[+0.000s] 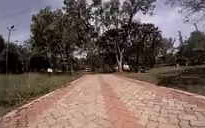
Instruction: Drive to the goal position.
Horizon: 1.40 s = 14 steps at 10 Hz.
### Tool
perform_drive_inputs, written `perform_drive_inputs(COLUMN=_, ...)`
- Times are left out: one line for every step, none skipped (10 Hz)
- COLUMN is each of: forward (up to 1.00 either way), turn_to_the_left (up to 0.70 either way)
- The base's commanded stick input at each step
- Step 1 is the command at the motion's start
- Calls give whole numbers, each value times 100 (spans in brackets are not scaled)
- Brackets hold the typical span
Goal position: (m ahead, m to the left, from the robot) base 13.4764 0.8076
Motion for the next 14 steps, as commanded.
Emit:
perform_drive_inputs(forward=70, turn_to_the_left=0)
perform_drive_inputs(forward=70, turn_to_the_left=0)
perform_drive_inputs(forward=70, turn_to_the_left=0)
perform_drive_inputs(forward=70, turn_to_the_left=0)
perform_drive_inputs(forward=70, turn_to_the_left=0)
perform_drive_inputs(forward=70, turn_to_the_left=0)
perform_drive_inputs(forward=70, turn_to_the_left=0)
perform_drive_inputs(forward=70, turn_to_the_left=0)
perform_drive_inputs(forward=70, turn_to_the_left=0)
perform_drive_inputs(forward=70, turn_to_the_left=0)
perform_drive_inputs(forward=70, turn_to_the_left=0)
perform_drive_inputs(forward=70, turn_to_the_left=0)
perform_drive_inputs(forward=70, turn_to_the_left=0)
perform_drive_inputs(forward=70, turn_to_the_left=0)
